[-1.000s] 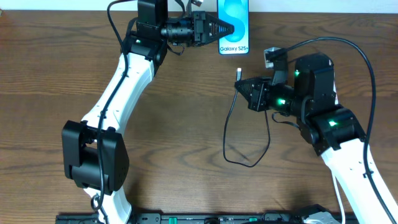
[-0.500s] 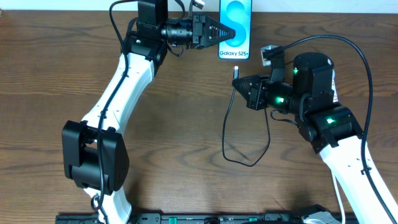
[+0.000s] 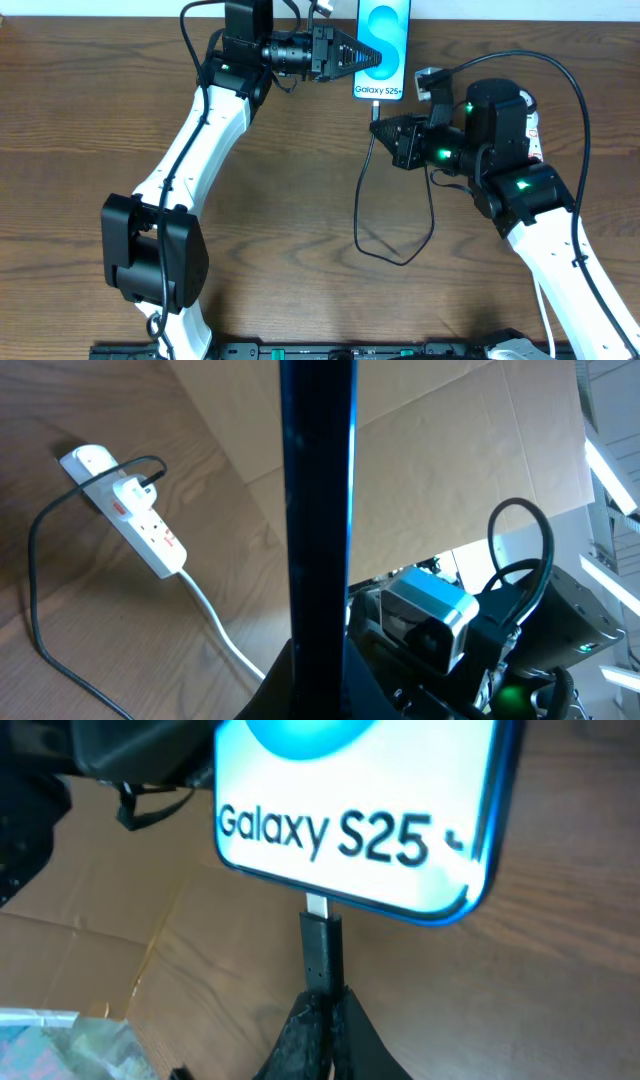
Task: Plug charger to phone and switch on socket
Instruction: 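Push the USB-C plug up into the phone's port with the right gripper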
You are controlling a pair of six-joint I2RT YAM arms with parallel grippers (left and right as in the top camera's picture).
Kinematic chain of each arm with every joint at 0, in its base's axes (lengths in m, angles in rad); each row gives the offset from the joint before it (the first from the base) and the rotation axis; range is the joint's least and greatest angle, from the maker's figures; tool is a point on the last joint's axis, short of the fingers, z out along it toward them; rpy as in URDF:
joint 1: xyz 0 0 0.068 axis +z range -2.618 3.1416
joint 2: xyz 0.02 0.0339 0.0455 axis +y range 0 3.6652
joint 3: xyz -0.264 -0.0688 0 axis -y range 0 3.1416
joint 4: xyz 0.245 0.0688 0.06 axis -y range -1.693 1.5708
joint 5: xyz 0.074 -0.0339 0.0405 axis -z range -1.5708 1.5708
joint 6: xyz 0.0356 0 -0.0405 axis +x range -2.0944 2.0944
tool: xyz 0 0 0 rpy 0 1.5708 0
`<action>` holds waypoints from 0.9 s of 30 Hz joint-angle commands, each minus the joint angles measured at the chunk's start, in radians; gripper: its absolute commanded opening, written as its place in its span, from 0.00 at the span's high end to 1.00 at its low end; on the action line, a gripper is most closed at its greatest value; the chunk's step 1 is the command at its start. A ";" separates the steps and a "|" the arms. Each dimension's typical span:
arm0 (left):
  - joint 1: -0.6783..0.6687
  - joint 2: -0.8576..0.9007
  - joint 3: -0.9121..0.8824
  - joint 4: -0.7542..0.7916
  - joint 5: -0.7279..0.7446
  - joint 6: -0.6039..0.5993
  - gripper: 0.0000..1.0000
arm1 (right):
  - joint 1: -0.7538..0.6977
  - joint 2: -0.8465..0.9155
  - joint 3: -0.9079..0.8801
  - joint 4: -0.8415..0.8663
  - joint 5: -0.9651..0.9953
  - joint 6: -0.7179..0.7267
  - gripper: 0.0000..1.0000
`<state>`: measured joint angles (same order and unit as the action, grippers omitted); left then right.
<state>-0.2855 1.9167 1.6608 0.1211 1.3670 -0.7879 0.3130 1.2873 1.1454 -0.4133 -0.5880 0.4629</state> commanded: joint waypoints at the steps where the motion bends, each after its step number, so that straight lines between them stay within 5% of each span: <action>1: -0.002 -0.035 0.015 0.013 0.036 0.005 0.93 | 0.008 0.000 0.022 0.013 -0.008 0.005 0.99; 27: -0.001 -0.035 0.015 0.019 0.035 0.024 0.93 | 0.006 -0.001 0.027 0.009 0.006 -0.006 0.99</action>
<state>-0.2852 1.9167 1.6608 0.1307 1.3670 -0.7876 0.3130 1.2873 1.1454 -0.4072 -0.5877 0.4637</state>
